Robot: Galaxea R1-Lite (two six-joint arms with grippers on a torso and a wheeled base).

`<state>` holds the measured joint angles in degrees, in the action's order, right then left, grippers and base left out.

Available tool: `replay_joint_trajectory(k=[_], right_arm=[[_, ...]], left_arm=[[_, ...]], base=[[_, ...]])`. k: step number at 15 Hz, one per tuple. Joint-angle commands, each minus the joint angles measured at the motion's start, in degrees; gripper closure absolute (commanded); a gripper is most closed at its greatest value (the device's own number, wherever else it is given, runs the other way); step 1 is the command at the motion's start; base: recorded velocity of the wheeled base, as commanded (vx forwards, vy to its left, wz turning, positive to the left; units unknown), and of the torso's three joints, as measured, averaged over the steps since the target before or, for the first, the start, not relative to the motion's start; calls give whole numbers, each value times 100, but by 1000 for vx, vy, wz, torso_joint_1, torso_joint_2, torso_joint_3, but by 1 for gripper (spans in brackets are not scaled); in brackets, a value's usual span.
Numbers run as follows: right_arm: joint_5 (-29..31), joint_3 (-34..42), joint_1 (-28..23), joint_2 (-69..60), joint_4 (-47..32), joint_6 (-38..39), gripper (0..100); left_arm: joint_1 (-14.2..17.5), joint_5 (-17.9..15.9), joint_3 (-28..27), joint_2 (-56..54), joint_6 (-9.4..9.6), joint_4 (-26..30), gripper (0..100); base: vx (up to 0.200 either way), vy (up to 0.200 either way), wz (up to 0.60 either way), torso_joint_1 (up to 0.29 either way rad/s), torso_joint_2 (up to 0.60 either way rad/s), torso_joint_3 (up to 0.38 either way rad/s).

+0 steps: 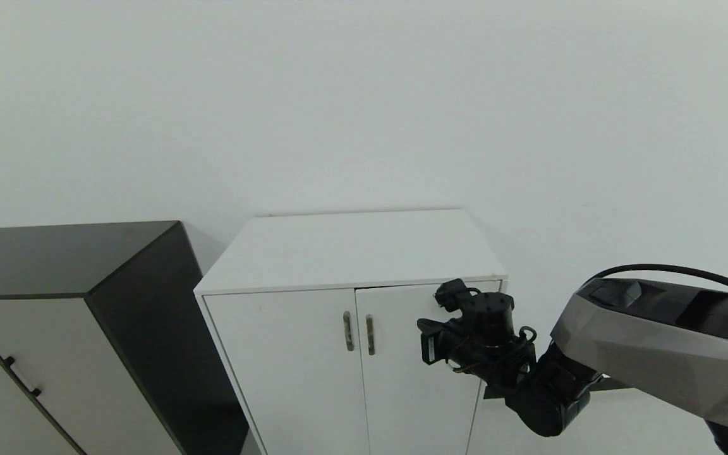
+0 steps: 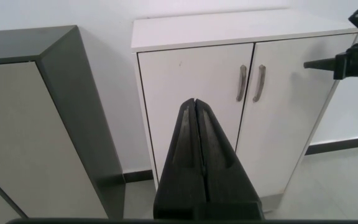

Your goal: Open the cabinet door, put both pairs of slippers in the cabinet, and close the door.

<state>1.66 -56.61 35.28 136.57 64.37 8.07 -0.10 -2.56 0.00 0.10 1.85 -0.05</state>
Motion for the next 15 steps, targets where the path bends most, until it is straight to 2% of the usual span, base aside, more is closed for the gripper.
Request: replay_joint_trajectory(k=[1, 15], right_arm=[[1, -289, -100, 203, -100, 2, 100], [1, -1282, -232, 775, -522, 2, 100]], left_arm=[[1, 1, 0, -1, -1, -4, 100], [1, 1, 0, -1, -1, 5, 100]], base=[[0, 0, 0, 0, 0, 0], [0, 0, 0, 0, 0, 0]])
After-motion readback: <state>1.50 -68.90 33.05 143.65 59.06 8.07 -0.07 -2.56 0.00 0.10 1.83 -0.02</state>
